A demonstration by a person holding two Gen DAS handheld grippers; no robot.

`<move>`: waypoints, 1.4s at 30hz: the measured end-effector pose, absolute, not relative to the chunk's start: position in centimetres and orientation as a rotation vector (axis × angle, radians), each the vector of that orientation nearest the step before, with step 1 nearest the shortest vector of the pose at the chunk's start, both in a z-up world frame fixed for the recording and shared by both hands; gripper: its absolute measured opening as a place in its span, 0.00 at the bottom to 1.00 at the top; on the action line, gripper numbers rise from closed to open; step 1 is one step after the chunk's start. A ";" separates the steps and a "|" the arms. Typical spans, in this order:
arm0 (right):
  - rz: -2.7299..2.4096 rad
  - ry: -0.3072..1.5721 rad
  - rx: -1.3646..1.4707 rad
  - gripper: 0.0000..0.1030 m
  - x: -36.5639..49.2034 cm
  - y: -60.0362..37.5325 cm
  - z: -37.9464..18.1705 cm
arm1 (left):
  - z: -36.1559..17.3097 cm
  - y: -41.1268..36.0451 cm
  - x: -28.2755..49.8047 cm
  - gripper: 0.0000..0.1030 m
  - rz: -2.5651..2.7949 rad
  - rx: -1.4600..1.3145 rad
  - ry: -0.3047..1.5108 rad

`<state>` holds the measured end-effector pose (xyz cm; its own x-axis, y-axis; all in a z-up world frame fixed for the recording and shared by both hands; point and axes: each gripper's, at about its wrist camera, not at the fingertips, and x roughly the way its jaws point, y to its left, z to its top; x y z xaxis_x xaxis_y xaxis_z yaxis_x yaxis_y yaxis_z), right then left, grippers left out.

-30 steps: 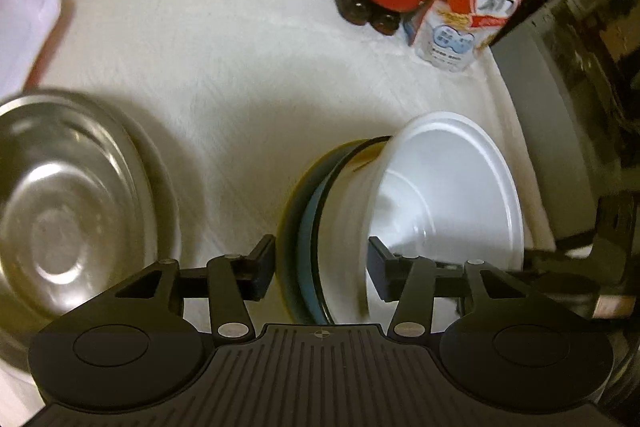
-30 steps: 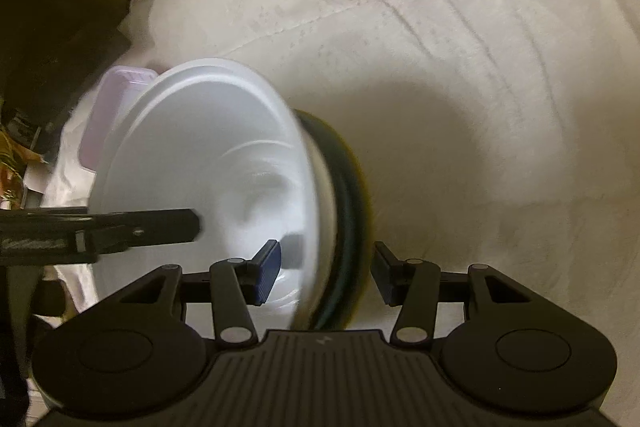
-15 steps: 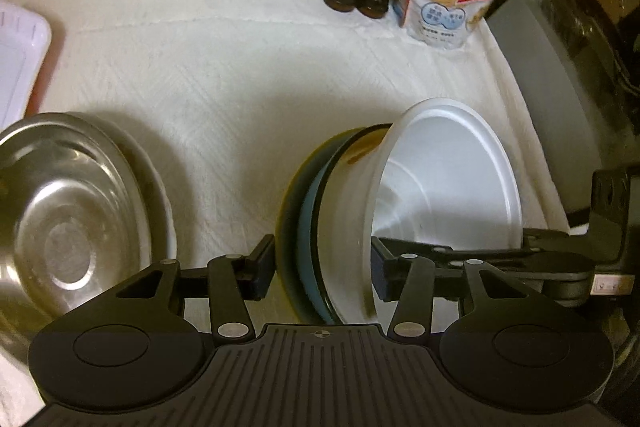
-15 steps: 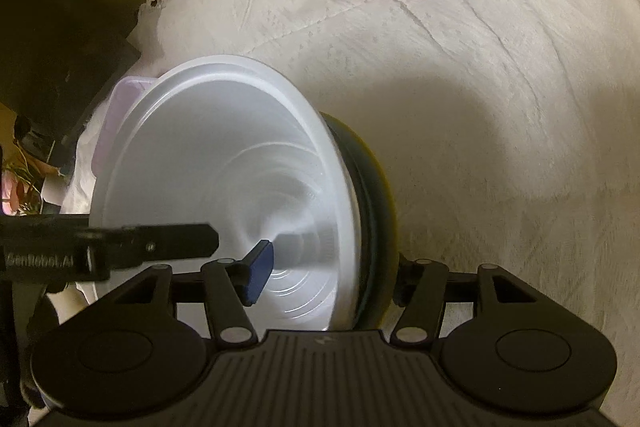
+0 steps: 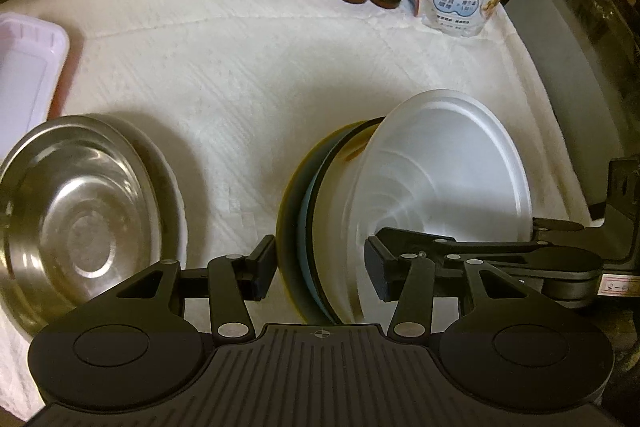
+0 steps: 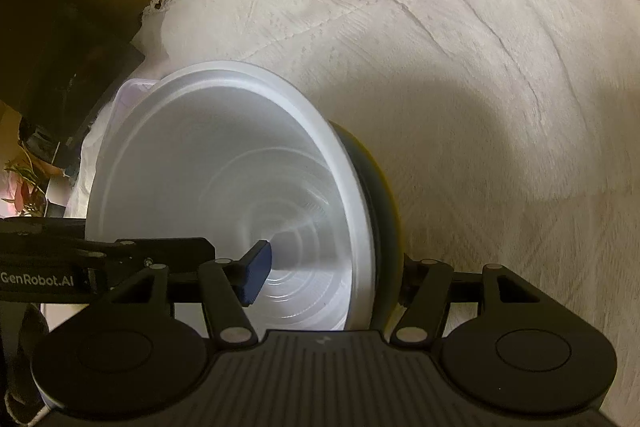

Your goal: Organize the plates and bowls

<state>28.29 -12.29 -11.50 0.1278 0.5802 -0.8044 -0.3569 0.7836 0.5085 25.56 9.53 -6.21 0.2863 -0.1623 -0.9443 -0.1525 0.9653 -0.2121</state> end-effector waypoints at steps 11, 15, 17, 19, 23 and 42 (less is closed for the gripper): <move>0.700 1.273 0.210 0.60 28.1 -11.8 -11.5 | -5.7 9.6 25.0 0.50 0.017 -0.227 1.251; 0.698 1.274 0.206 0.60 28.2 -11.7 -11.5 | -5.6 9.4 24.9 0.50 0.018 -0.219 1.241; 0.699 1.274 0.204 0.60 28.2 -11.7 -11.5 | -5.4 9.4 24.8 0.50 0.016 -0.223 1.235; 0.698 1.274 0.202 0.60 28.3 -11.6 -11.5 | -5.1 9.3 24.8 0.47 -0.006 -0.242 1.225; 0.697 1.275 0.205 0.60 28.3 -11.6 -11.5 | -5.0 8.7 25.0 0.48 -0.007 -0.212 1.223; 0.705 1.274 0.217 0.60 28.2 -11.7 -11.6 | -5.4 8.9 24.9 0.45 0.020 -0.193 1.211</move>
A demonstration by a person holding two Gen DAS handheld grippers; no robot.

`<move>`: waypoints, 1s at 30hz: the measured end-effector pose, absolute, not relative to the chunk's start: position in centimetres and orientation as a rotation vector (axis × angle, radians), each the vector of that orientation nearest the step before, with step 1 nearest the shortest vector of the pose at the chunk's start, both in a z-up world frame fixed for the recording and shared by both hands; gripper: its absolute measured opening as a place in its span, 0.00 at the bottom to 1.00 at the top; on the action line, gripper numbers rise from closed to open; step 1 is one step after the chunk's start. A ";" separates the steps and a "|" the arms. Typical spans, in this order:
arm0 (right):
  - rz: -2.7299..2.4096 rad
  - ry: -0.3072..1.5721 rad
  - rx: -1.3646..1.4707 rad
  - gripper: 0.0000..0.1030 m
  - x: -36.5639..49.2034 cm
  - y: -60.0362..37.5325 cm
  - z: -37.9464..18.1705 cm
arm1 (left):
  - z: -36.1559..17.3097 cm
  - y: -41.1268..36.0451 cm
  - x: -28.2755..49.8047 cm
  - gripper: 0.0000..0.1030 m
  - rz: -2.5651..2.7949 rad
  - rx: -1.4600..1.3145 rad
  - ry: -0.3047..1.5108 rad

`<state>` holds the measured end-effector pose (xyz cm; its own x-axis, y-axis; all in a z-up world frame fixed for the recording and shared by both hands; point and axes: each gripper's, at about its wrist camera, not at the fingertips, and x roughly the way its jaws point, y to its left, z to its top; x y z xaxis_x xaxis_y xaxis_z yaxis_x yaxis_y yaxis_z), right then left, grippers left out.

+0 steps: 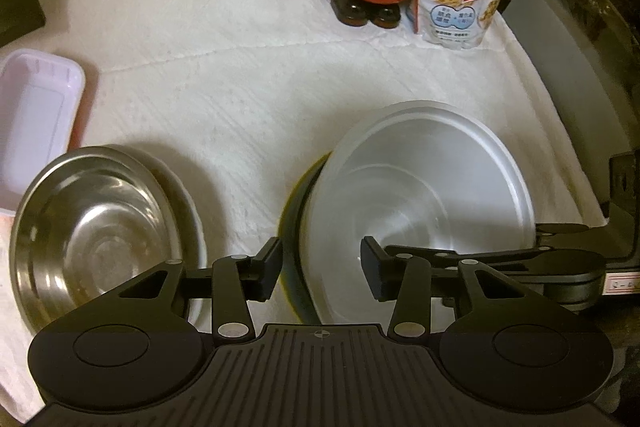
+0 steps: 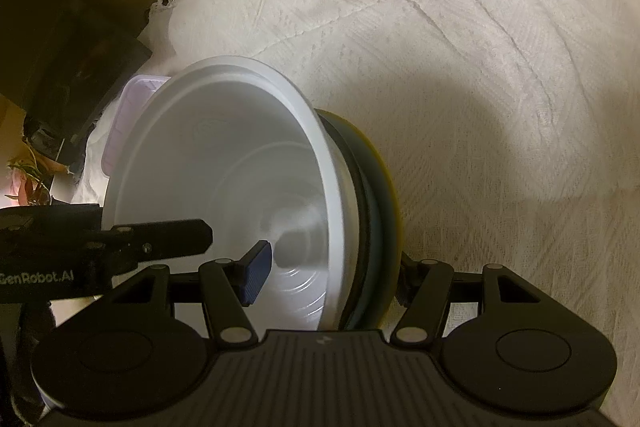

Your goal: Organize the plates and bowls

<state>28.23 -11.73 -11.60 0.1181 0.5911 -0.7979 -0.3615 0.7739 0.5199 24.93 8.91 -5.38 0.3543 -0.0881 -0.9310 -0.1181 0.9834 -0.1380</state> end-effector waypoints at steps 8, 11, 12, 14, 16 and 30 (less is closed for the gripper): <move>0.664 1.252 0.183 0.60 28.4 -12.0 -11.1 | -6.1 10.1 24.5 0.45 0.049 -0.205 1.215; 0.642 1.229 0.144 0.60 28.3 -11.8 -10.5 | -6.6 10.7 24.3 0.46 0.051 -0.220 1.225; 0.640 1.223 0.137 0.60 28.2 -11.8 -10.3 | -6.7 10.7 24.3 0.46 0.048 -0.225 1.228; 0.638 1.213 0.129 0.60 28.1 -11.8 -10.0 | -6.8 10.8 24.2 0.46 0.045 -0.227 1.229; 0.641 1.206 0.124 0.60 28.1 -11.8 -9.8 | -6.7 10.8 24.2 0.45 0.043 -0.230 1.227; 0.636 1.246 0.166 0.60 28.9 -12.7 -10.7 | -7.7 12.5 24.6 0.45 0.024 -0.382 1.239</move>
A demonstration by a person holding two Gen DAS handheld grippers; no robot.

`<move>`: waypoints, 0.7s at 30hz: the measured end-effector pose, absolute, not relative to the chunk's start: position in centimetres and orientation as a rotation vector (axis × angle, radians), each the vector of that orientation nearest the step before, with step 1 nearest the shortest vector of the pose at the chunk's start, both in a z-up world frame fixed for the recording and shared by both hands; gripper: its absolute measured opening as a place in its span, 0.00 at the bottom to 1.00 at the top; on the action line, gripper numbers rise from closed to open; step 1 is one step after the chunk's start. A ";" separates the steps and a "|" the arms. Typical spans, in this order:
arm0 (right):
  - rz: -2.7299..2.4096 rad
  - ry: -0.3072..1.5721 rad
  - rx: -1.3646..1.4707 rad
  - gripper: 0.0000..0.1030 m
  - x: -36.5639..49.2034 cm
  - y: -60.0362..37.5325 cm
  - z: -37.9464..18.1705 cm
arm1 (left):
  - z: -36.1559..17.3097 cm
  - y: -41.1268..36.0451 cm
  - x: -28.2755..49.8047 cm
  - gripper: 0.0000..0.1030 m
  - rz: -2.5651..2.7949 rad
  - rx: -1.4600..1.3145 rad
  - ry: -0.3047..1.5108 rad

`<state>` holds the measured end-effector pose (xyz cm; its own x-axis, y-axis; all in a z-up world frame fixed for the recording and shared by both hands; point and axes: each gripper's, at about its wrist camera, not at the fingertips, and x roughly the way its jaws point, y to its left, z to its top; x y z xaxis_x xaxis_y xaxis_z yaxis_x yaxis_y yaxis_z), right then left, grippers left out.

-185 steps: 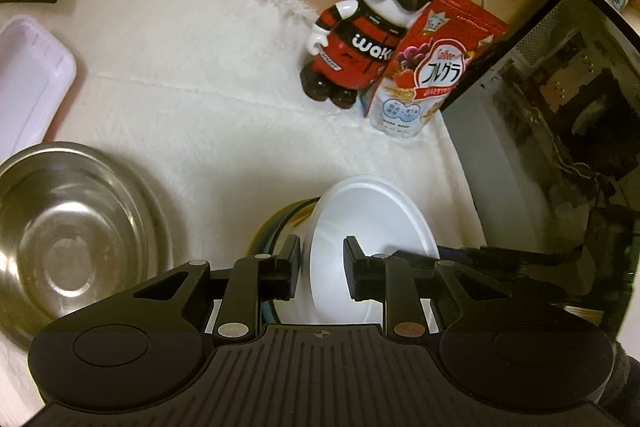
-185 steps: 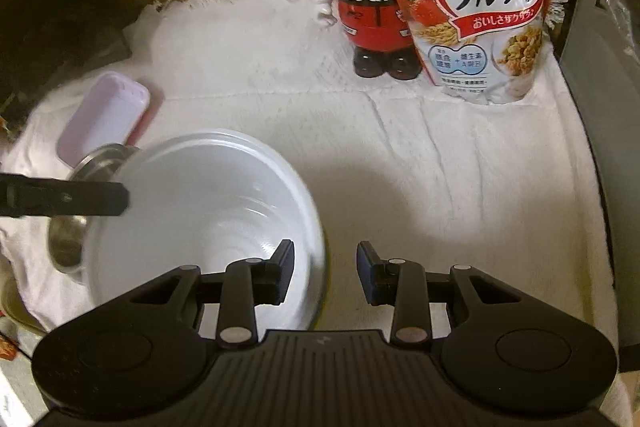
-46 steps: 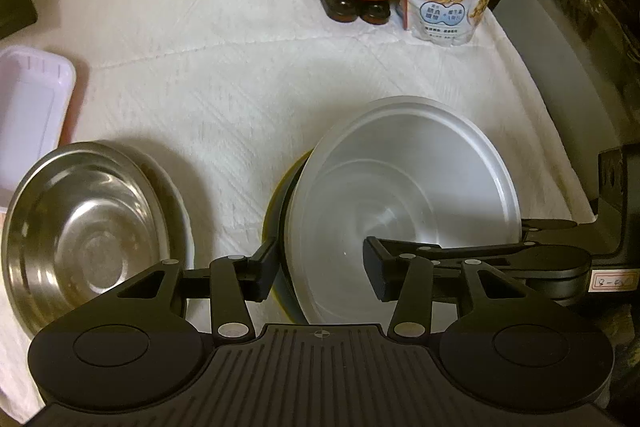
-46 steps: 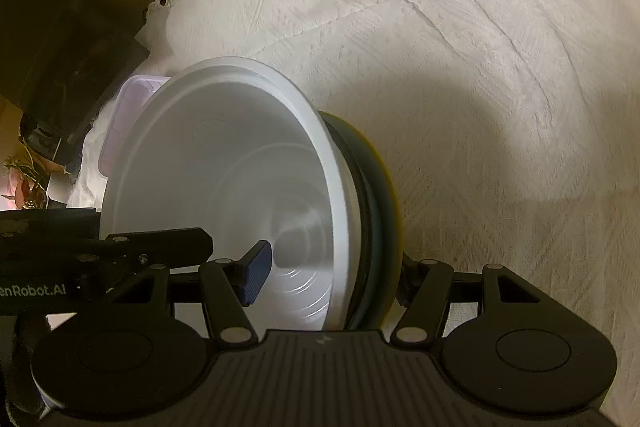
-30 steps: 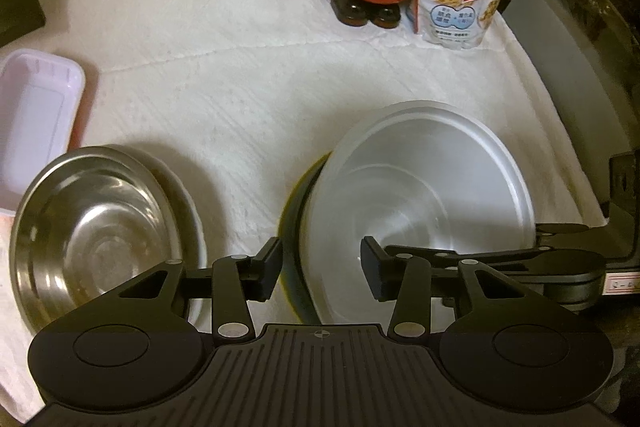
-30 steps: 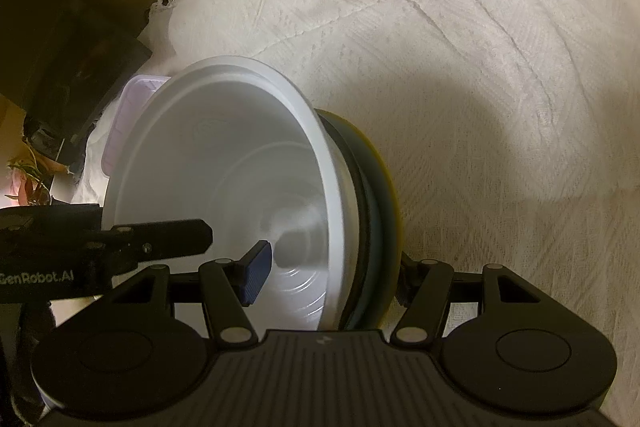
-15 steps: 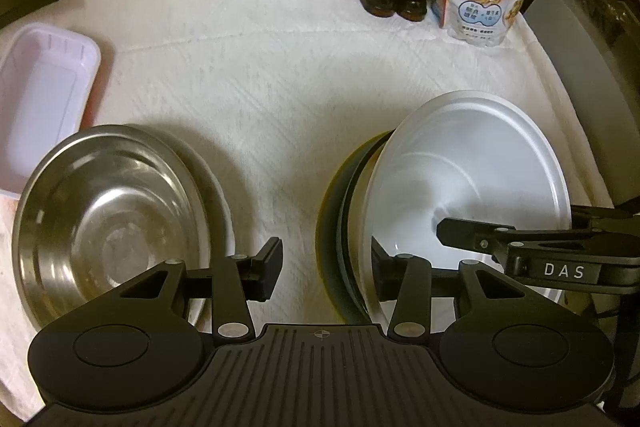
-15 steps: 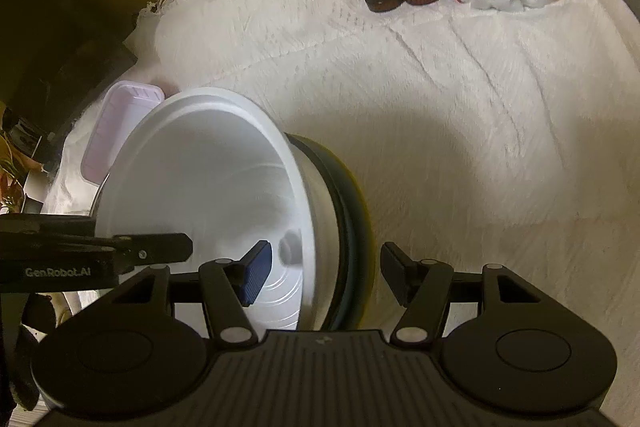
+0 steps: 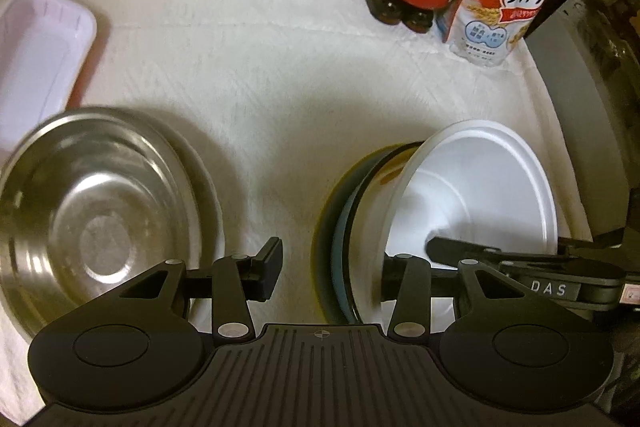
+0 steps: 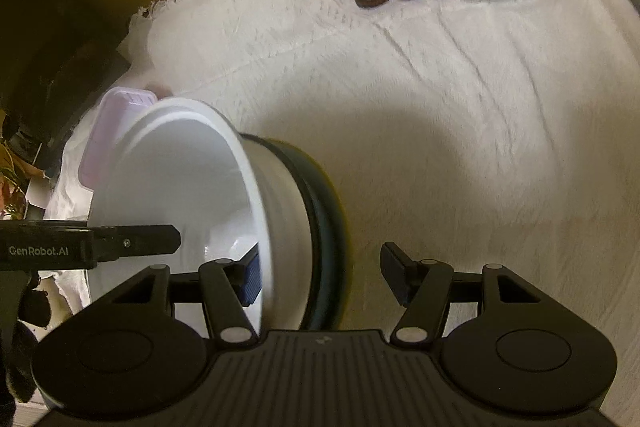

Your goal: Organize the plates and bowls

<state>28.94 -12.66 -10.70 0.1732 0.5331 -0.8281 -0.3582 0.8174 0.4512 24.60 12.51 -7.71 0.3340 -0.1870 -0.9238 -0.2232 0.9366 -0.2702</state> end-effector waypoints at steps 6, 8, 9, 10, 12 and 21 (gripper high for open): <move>0.672 1.289 0.219 0.59 28.9 -12.2 -11.6 | -8.5 12.0 25.0 0.53 -0.045 -0.464 1.264; 0.683 1.290 0.234 0.59 29.1 -12.2 -11.6 | -8.7 11.8 25.2 0.55 -0.039 -0.457 1.270; 0.687 1.296 0.248 0.59 29.2 -12.2 -11.6 | -8.6 11.6 25.3 0.61 -0.038 -0.455 1.268; 0.694 1.304 0.266 0.59 29.3 -12.3 -11.7 | -8.6 11.3 25.3 0.65 -0.043 -0.458 1.265; 0.714 1.326 0.315 0.60 29.5 -12.5 -11.9 | -8.5 10.8 25.4 0.76 -0.054 -0.458 1.263; 0.729 1.328 0.327 0.59 29.7 -12.7 -12.1 | -8.5 10.1 25.7 0.76 -0.053 -0.412 1.273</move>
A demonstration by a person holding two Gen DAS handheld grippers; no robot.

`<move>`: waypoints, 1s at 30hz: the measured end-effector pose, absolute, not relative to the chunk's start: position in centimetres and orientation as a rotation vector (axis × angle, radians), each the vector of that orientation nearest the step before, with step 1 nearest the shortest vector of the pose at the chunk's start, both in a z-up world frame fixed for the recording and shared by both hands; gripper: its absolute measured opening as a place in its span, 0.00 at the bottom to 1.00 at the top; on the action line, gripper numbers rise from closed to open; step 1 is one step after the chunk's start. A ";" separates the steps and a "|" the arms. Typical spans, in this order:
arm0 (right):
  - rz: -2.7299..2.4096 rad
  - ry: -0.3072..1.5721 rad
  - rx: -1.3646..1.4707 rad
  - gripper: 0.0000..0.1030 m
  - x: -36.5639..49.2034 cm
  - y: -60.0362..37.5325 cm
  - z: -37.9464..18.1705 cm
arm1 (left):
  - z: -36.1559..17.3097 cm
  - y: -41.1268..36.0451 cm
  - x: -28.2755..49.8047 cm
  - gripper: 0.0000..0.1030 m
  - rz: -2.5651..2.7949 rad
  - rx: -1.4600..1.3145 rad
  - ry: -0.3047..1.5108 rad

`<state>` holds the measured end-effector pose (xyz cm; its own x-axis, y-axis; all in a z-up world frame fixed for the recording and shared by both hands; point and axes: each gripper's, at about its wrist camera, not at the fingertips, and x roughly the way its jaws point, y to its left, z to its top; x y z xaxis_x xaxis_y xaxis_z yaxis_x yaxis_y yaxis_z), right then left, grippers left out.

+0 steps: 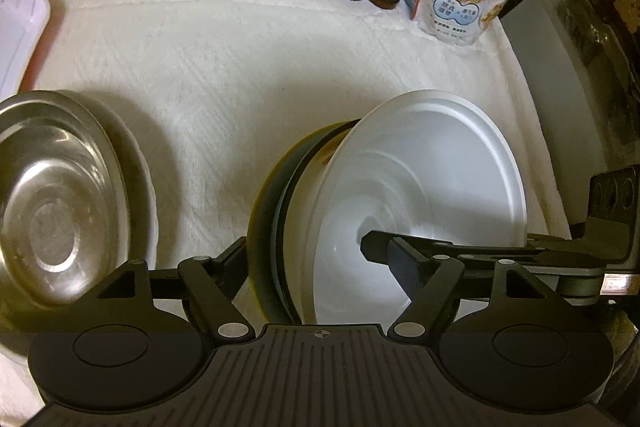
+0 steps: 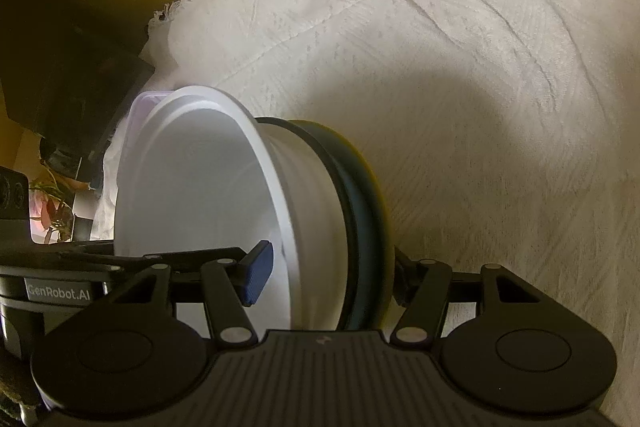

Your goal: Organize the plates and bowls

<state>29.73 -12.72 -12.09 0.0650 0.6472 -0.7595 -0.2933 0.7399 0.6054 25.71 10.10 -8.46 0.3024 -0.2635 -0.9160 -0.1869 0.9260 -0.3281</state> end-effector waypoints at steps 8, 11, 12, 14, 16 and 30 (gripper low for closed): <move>0.737 1.347 0.292 0.57 30.1 -12.1 -12.1 | -8.5 9.8 25.5 0.75 -0.039 -0.401 1.269; 0.731 1.356 0.286 0.56 30.2 -11.8 -12.1 | -8.5 9.9 25.6 0.75 -0.030 -0.414 1.272; 0.728 1.360 0.287 0.56 30.3 -11.7 -12.1 | -8.6 10.0 25.6 0.75 -0.029 -0.417 1.274; 0.728 1.366 0.284 0.56 30.4 -11.8 -12.1 | -8.6 10.1 25.6 0.75 -0.030 -0.420 1.275; 0.725 1.373 0.279 0.56 30.5 -11.7 -12.0 | -8.6 10.2 25.6 0.74 -0.029 -0.421 1.278; 0.666 1.422 0.271 0.55 31.0 -11.1 -11.7 | -8.4 10.7 25.7 0.74 -0.028 -0.464 1.298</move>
<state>31.02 -11.09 -11.65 0.0068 0.5729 -0.8196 -0.2622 0.7920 0.5514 25.69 10.69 -8.42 0.2821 -0.2763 -0.9187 -0.2362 0.9081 -0.3456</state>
